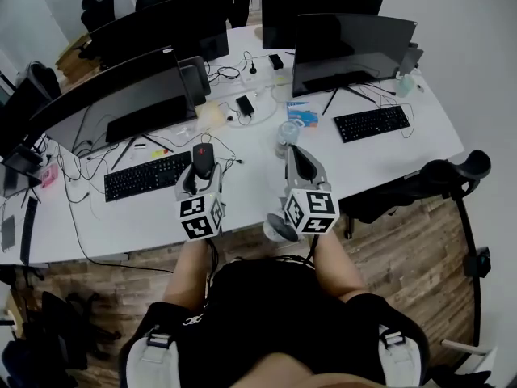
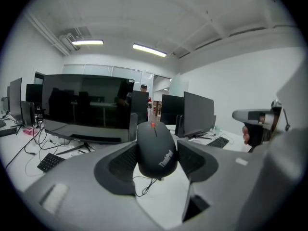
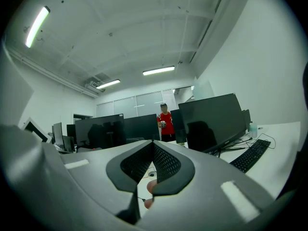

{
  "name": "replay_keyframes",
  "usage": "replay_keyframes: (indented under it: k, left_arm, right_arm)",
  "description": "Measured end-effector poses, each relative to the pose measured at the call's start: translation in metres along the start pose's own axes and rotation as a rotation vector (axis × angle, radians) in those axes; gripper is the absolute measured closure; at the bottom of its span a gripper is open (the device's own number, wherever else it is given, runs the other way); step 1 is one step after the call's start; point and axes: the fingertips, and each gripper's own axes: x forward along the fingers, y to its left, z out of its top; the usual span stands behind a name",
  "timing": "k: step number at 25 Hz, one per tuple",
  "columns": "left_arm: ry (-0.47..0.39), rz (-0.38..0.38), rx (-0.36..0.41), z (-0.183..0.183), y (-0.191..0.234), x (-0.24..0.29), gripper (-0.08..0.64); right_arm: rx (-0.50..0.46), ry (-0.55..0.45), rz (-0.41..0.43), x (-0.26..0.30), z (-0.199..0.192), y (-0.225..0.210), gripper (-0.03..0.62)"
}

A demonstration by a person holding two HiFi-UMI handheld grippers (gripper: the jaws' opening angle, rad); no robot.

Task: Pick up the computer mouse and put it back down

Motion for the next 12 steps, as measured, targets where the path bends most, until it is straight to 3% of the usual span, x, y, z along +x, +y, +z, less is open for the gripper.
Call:
replay_keyframes:
  k: [12]
  left_arm:
    - [0.188, -0.063, 0.018, -0.114, -0.018, 0.043, 0.249]
  right_arm:
    - [-0.019, 0.018, -0.067, -0.02, 0.0, -0.019, 0.592]
